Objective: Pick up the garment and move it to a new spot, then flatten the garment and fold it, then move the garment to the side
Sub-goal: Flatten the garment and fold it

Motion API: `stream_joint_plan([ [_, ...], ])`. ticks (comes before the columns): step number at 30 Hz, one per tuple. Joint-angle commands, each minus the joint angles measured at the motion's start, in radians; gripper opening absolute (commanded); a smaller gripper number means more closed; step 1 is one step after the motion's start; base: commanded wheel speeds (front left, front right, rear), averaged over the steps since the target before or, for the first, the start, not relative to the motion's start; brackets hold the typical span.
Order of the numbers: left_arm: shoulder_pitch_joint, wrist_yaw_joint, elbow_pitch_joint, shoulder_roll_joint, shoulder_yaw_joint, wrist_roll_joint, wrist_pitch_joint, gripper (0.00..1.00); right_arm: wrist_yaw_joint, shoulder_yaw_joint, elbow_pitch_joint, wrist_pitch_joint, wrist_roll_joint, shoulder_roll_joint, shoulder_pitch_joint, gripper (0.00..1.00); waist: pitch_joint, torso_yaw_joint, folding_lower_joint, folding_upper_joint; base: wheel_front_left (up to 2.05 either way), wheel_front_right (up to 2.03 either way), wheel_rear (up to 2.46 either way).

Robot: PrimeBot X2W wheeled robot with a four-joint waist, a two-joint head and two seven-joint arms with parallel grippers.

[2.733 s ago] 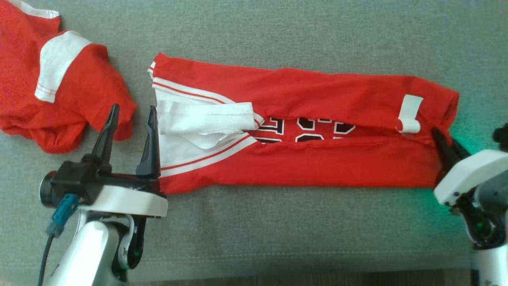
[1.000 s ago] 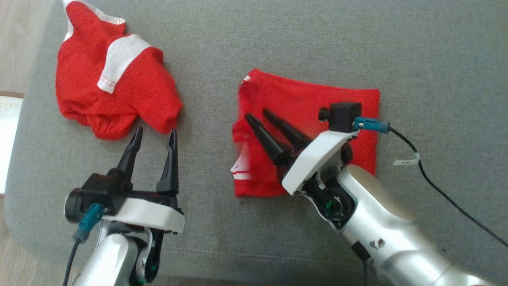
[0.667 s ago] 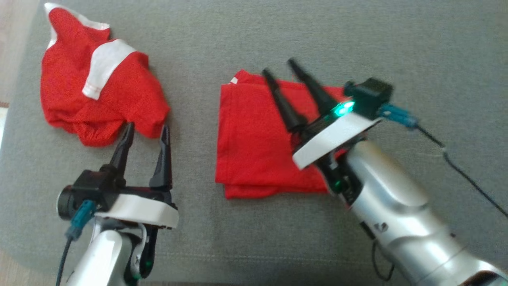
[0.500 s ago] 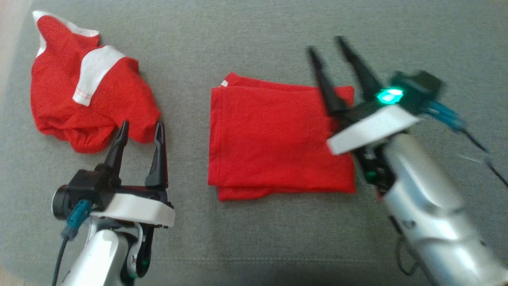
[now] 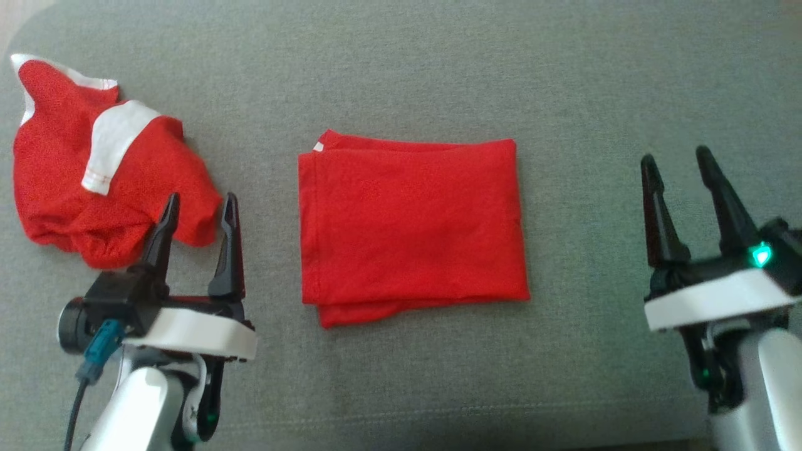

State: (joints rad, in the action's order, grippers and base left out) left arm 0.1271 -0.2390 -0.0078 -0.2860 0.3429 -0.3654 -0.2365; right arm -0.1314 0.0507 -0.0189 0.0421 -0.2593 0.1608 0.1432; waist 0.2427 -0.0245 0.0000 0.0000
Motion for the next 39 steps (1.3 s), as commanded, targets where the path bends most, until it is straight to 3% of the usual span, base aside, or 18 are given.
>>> stream_joint_plan([
  [1,0.019,-0.007,-0.034,-0.033,-0.044,-0.010,0.002,1.00,0.001,0.007,-0.058,-0.013,0.014,-0.005,-0.009,1.00,-0.007,-0.006,0.0000,0.0000,0.00,0.00,0.00],
  [9,-0.022,-0.019,-0.034,-0.046,-0.046,-0.007,0.000,1.00,0.001,-0.029,-0.139,-0.060,0.035,-0.035,-0.115,1.00,-0.062,-0.012,0.0000,0.0000,0.00,0.00,0.00],
  [26,-0.157,-0.046,-0.047,-0.067,-0.028,-0.016,0.024,1.00,0.001,-0.037,-0.171,-0.123,0.034,-0.053,-0.247,1.00,-0.224,-0.006,0.0000,0.0000,0.00,0.00,0.00],
  [39,-0.192,-0.071,-0.079,-0.079,-0.028,-0.019,0.046,1.00,0.001,-0.044,-0.205,-0.151,0.037,-0.057,-0.280,1.00,-0.251,-0.013,0.0000,0.0000,0.00,0.00,0.00],
])
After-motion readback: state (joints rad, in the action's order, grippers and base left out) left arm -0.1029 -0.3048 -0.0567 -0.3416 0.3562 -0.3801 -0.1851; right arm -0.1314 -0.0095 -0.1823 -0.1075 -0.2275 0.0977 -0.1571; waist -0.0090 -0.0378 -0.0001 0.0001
